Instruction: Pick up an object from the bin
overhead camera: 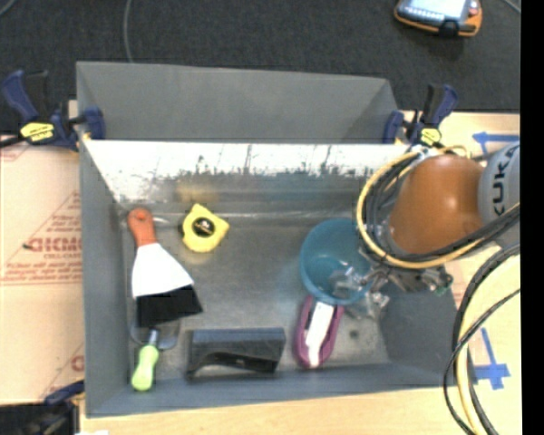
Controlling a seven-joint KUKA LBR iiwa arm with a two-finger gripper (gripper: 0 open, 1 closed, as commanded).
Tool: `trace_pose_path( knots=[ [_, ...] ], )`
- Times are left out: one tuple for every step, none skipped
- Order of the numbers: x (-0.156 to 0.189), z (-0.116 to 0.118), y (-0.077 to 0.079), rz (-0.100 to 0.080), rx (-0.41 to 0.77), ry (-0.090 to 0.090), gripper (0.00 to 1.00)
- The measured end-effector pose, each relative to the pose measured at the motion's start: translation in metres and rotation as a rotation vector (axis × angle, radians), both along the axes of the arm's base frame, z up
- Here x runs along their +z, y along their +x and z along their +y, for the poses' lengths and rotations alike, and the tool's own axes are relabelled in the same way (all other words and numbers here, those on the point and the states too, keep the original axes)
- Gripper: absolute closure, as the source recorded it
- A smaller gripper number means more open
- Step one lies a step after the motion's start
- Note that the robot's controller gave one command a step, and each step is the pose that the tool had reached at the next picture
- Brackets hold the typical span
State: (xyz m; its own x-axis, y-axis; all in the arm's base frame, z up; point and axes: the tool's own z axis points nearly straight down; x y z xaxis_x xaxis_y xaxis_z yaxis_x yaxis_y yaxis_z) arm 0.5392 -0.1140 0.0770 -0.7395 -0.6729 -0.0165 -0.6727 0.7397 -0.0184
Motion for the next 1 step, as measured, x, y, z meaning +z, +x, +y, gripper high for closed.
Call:
trace_pose_path(
  knots=[
    [0.0278, 0.0009, -0.0024, 0.009, -0.001, 0.002, 1.00]
  ],
)
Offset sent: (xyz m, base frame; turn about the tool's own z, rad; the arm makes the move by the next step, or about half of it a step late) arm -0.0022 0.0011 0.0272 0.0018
